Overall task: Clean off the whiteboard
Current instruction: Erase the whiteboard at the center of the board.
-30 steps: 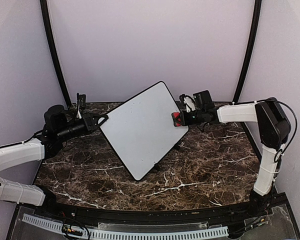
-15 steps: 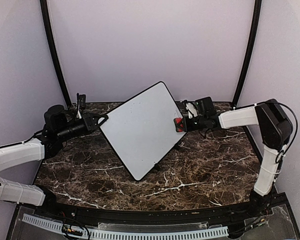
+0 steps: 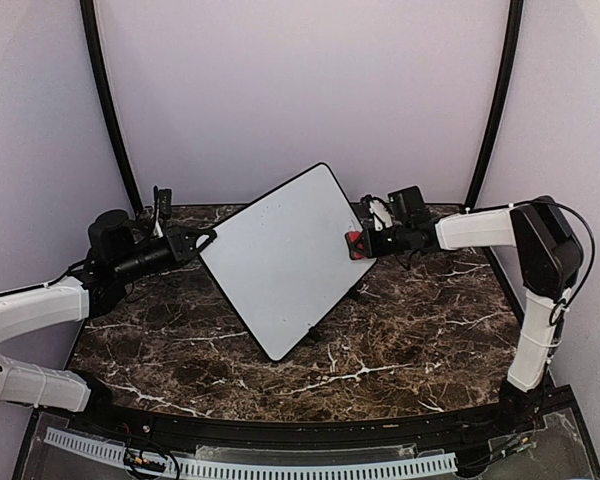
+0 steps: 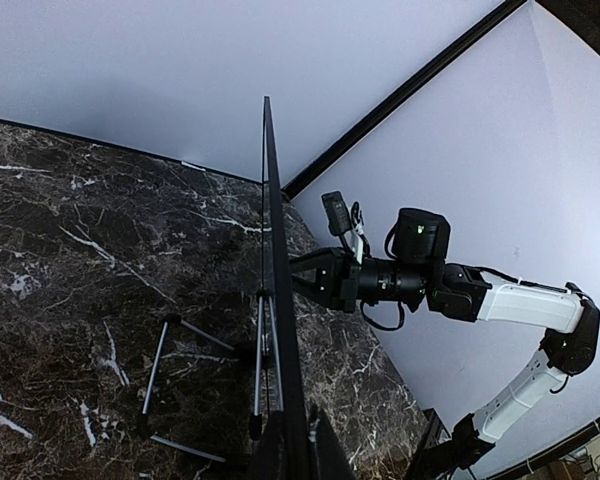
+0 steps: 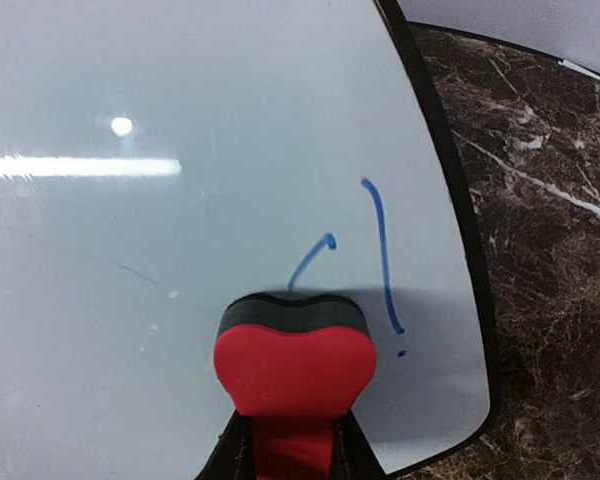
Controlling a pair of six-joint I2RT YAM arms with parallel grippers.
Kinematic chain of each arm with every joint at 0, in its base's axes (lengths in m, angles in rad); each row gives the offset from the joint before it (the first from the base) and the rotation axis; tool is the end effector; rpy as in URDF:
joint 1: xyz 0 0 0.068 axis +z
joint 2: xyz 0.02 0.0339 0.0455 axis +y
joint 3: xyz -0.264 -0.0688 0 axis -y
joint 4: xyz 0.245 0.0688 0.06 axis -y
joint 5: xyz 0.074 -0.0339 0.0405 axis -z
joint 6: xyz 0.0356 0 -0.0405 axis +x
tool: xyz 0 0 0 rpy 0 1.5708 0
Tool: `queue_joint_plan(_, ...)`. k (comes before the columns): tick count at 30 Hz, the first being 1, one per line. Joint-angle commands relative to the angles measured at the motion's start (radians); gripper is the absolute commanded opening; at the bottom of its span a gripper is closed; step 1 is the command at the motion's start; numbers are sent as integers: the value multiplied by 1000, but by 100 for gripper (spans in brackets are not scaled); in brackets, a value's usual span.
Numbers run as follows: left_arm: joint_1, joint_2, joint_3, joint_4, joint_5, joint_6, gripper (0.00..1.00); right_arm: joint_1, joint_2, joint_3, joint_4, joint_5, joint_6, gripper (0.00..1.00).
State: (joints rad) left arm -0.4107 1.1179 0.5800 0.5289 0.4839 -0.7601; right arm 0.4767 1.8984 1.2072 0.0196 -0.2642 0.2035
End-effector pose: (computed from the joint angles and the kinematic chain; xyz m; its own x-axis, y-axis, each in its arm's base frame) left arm 0.2236 -0.1154 0.2759 -0.5434 -0.4286 -0.7219 0.5596 0.4561 -0.6920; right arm 0.3661 0.1995 0.1861 -0.6677 -0.1252 -0.7338 -0.4999 0.8058 0.3173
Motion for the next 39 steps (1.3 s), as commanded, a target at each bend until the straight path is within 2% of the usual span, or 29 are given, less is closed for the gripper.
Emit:
queue_joint_plan(1, -17, -31, 6, 163, 112, -9, 0, -2, 51, 126, -27, -16, -14, 18)
queue_joint_plan(8, -17, -39, 10, 160, 112, -6, 0, -16, 77, 202, -71, -22, -18, 18)
queue_joint_plan(17, -16, -37, 11, 165, 120, -15, 0, -14, -17, -17, 36, -39, 3, 18)
queue_joint_plan(21, -16, -31, 9, 172, 124, -19, 0, -15, -33, -45, 52, -39, 2, 18)
queue_joint_plan(26, -17, -29, 8, 171, 122, -17, 0, -13, -3, 14, 51, -54, 2, 18)
queue_joint_plan(35, -16, -33, 9, 166, 119, -13, 0, -7, 84, 243, -14, -35, -7, 18)
queue_joint_plan(39, -16, -35, 10, 166, 120, -12, 0, -7, 102, 269, -36, -30, -15, 18)
